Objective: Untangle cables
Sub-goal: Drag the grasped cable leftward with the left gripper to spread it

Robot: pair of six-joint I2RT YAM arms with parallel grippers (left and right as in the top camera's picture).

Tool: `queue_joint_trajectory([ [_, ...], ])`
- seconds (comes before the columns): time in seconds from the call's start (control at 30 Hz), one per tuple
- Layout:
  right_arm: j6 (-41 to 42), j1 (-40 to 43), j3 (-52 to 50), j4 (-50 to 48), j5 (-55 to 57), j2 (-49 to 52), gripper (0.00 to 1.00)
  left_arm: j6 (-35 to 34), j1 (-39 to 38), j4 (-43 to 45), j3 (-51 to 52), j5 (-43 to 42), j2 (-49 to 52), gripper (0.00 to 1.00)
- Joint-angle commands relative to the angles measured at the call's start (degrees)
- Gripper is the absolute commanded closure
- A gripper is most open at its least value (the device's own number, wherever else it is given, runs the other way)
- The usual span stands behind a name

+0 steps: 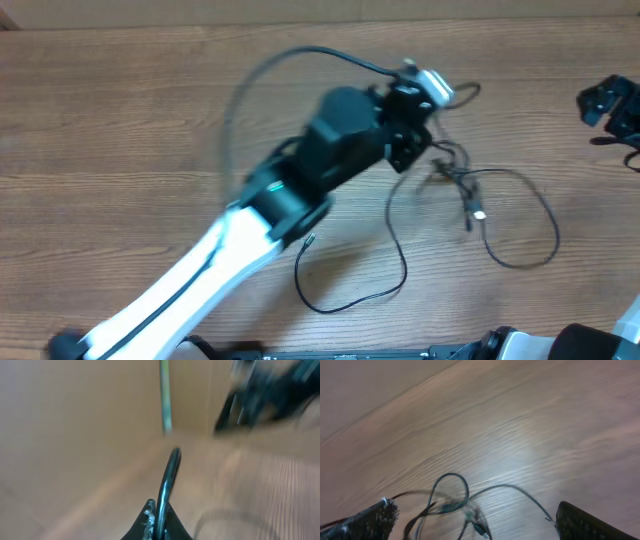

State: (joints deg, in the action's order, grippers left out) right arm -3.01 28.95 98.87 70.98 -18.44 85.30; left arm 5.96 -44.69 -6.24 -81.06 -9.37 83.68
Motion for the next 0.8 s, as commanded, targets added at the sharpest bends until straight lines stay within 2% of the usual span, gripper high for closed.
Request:
queue_joint_trajectory([
  [0.0, -6.2, -3.4, -0.3, 0.5, -10.9, 1.5, 0.00, -0.9, 1.5, -0.1, -0.5, -1.1, -6.4, 0.96],
  [0.33, -22.3, -18.0, -0.3, 3.2, -26.3, 5.0, 0.00, -0.8, 2.0, 2.7, -0.5, -1.1, -15.9, 0.96],
  [0.5, -23.5, -24.7, -0.3, 3.6, -26.1, 6.8, 0.00, -0.9, 3.8, 3.4, -1.1, -0.7, -17.4, 0.96],
  [0.77, -24.1, -27.8, -0.3, 5.0, -23.6, 10.0, 0.00, -3.8, 8.7, 2.4, -1.7, -2.0, -19.0, 0.96],
])
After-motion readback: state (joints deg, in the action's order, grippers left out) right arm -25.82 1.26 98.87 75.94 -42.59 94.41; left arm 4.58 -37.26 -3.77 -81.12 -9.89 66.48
